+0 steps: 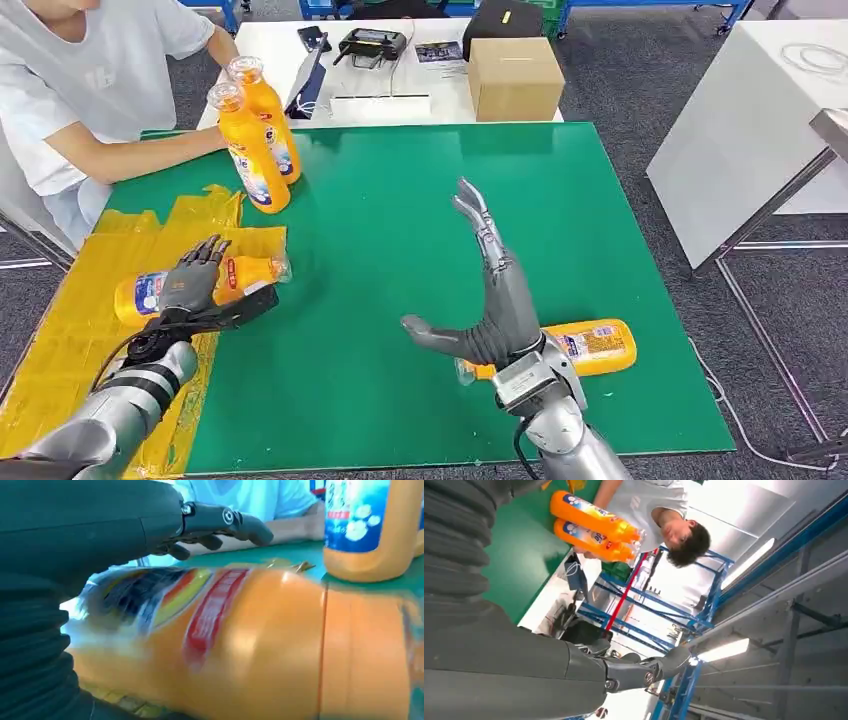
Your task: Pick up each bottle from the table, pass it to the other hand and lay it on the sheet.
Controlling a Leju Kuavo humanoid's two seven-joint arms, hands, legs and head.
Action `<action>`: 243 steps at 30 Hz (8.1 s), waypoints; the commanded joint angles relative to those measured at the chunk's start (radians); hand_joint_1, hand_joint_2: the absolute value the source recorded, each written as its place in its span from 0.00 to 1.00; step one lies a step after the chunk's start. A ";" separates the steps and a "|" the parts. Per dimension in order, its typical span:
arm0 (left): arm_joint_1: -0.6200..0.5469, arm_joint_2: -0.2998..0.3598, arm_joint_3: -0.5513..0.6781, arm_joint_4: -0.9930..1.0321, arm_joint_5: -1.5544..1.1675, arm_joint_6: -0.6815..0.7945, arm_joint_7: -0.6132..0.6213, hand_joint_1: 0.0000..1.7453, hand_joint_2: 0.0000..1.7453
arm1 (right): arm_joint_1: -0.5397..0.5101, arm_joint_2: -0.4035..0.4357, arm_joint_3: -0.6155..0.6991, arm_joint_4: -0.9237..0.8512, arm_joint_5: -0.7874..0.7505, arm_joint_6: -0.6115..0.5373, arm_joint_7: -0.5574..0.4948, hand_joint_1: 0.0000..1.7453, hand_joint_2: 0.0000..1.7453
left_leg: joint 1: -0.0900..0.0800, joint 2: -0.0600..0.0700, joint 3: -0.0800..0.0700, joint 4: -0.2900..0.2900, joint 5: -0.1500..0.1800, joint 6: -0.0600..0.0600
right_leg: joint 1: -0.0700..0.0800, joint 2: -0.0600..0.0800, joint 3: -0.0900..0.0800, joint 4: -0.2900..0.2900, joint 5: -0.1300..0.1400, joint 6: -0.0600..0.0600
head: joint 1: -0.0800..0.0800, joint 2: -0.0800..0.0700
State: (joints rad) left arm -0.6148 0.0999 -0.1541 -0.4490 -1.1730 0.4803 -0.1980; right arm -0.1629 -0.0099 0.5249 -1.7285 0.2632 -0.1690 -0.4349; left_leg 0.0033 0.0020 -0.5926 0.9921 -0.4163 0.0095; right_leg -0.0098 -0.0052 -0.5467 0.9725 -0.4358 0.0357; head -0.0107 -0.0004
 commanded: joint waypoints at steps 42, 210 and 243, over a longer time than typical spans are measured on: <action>0.699 -0.101 -0.092 -1.246 0.971 -0.502 -0.344 0.00 1.00 | 0.234 -0.409 -0.176 0.051 0.520 0.103 0.279 0.00 1.00 | 0.000 -0.004 -0.004 0.000 -0.004 0.001 | 0.000 -0.004 -0.002 -0.004 -0.003 0.000 | 0.000 0.000; 0.413 -0.101 -0.341 -1.008 1.203 -0.569 -0.189 0.00 1.00 | -0.132 0.143 0.118 0.682 -0.011 0.053 0.117 1.00 1.00 | 0.000 0.004 0.000 0.000 -0.005 0.004 | 0.000 0.003 0.000 -0.003 -0.003 0.002 | 0.000 0.000; 0.368 -0.152 -0.283 -0.954 1.412 -0.590 -0.125 1.00 1.00 | -0.136 0.156 0.271 0.696 0.120 0.023 0.111 1.00 1.00 | 0.000 0.003 -0.002 0.000 -0.004 0.004 | 0.000 0.001 -0.001 -0.003 -0.003 0.002 | 0.000 0.000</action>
State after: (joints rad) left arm -0.1858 -0.0225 -0.4482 -1.4740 0.2293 -0.1114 -0.3319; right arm -0.2750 0.1541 0.7160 -1.0868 0.3761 -0.1553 -0.3174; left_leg 0.0022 0.0065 -0.5967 0.9923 -0.4199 0.0139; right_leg -0.0108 -0.0025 -0.5512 0.9707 -0.4383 0.0389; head -0.0111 -0.0004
